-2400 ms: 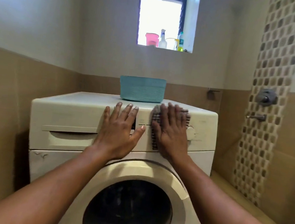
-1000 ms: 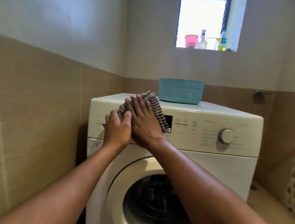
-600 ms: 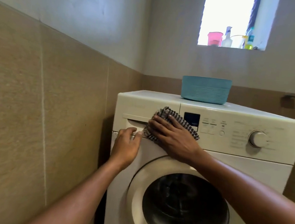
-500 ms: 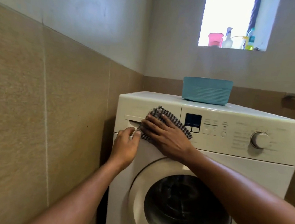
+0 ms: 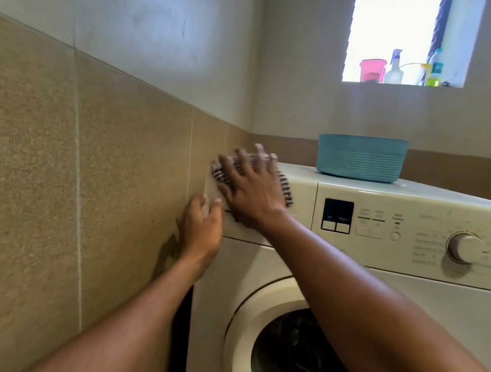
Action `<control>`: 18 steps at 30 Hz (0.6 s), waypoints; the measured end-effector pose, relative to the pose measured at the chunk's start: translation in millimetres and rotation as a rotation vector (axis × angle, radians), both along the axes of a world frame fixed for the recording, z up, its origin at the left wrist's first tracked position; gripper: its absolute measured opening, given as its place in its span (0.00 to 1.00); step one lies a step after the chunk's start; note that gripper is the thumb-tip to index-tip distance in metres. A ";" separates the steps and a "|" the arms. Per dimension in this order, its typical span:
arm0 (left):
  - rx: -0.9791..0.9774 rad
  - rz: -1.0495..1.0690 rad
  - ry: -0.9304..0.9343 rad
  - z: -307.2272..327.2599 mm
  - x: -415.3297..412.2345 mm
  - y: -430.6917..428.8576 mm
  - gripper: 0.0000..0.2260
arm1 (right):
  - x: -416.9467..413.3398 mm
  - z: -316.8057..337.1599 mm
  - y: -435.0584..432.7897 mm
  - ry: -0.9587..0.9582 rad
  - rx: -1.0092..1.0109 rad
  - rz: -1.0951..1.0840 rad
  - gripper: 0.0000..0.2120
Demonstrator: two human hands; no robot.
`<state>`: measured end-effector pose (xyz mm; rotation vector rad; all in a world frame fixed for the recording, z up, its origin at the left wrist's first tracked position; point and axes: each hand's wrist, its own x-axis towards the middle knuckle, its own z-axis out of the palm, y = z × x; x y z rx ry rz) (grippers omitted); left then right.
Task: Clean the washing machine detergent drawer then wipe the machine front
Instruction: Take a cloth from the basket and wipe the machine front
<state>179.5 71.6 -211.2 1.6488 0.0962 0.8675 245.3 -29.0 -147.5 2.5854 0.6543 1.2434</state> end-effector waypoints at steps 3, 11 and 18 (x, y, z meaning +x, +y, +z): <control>0.020 -0.043 -0.025 8.1 -6.8 -24.5 0.16 | -11.9 -14.8 -35.7 -0.014 0.200 -0.092 0.31; -0.499 -0.229 0.160 16.4 -11.9 -85.2 0.18 | -28.6 -74.3 -77.2 -0.050 0.054 0.148 0.30; -0.651 -0.546 0.158 19.3 -11.3 -75.4 0.17 | -37.3 -32.2 -94.0 0.026 0.461 0.364 0.36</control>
